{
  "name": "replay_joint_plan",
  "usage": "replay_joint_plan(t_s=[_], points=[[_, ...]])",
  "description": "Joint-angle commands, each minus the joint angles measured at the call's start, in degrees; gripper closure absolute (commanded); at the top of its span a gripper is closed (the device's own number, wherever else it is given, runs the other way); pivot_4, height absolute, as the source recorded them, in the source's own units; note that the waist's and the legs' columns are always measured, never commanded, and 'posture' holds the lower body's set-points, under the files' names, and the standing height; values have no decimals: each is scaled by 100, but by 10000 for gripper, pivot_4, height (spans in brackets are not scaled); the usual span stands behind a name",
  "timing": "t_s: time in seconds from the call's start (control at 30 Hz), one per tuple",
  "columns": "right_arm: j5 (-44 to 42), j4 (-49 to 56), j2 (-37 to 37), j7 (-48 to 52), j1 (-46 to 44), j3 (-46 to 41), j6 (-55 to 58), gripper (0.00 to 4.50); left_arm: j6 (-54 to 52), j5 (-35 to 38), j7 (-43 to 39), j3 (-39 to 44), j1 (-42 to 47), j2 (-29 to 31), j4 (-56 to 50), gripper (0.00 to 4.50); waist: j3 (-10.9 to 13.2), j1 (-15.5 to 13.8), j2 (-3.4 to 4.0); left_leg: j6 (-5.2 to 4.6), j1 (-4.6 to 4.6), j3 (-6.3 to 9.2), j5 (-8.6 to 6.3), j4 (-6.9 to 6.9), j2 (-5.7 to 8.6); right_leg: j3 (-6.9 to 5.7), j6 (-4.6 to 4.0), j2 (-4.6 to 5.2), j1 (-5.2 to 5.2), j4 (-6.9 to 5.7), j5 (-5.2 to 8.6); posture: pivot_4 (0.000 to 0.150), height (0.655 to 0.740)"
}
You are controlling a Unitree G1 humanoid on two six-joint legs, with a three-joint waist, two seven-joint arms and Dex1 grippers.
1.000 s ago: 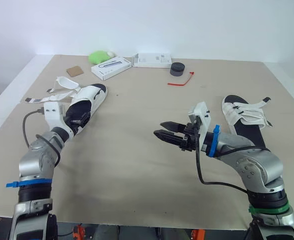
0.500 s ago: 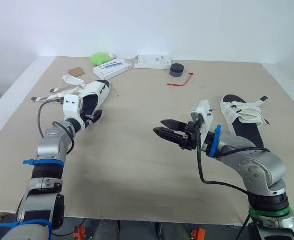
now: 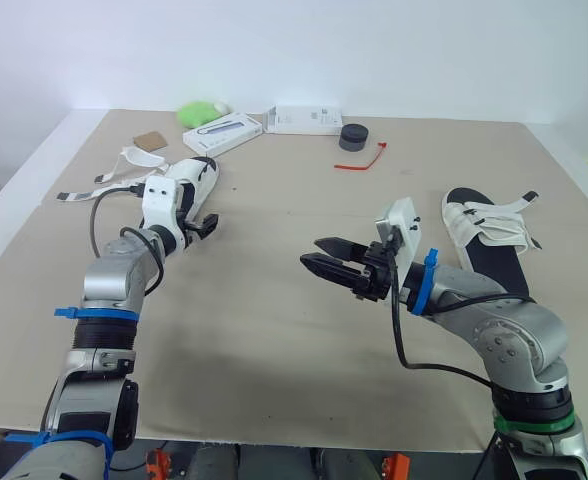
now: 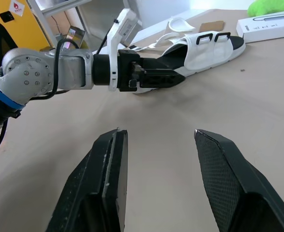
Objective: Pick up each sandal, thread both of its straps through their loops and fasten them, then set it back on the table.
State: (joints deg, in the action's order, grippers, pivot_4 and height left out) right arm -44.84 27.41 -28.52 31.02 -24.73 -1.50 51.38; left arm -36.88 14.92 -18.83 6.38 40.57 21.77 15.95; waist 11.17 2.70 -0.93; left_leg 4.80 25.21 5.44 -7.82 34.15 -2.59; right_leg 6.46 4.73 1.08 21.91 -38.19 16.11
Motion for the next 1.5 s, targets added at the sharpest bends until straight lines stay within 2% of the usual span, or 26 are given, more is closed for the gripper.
replay_joint_plan(t_s=[0.03, 0.13, 0.47, 0.6, 1.2, 1.3, 1.5], points=[[-76, 171, 68, -42, -111, -19, -43, 20765, -3, -205, 217, 9, 67, 31, 73, 766, 0, 1, 0, 0, 0, 0, 0, 0, 0, 0, 0, 0, 0, 0, 0, 1500, 7400], [-65, 169, 77, -46, -95, -2, -39, 20765, 78, -253, 258, 25, 96, -26, 240, 766, 0, 1, 0, 0, 0, 0, 0, -1, 0, 0, -1, 0, 1, 0, 0, 1500, 7400], [-53, 113, 53, -80, -110, -5, -27, 20765, 413, -376, 361, 43, 975, -239, 1096, 766, 1, -1, -1, 0, 2, 0, 5, -1, 1, 0, 1, 0, 2, 1, -2, 1500, 7400], [-26, 40, 62, -97, -152, 20, -40, 20765, 695, -516, 391, 13, 1477, -271, 1733, 766, 3, -1, -6, 0, 12, 1, 5, -7, 2, 0, 1, -1, 14, 2, -1, 1500, 7400], [109, -124, 138, -168, -204, 120, -59, 20765, 2237, -851, 682, 99, 2460, -538, 4517, 766, 3, 3, -6, 9, 19, 1, 15, -23, 4, 0, 0, -1, 28, 1, -1, 1500, 7400], [117, -108, 158, -183, -211, 115, -40, 20765, 2498, -842, 689, 140, 2553, -608, 4635, 9701, 3, 3, -6, 10, 19, 1, 16, -23, 4, 0, 1, -1, 28, 1, -2, 1500, 7400], [61, -36, 182, -176, -160, 68, -26, 20765, 2580, -844, 734, 191, 2367, -587, 4594, 40173, 3, -5, -6, 11, 21, 2, 16, -28, 6, 0, 1, 1, 28, 1, -1, 1500, 7400]])
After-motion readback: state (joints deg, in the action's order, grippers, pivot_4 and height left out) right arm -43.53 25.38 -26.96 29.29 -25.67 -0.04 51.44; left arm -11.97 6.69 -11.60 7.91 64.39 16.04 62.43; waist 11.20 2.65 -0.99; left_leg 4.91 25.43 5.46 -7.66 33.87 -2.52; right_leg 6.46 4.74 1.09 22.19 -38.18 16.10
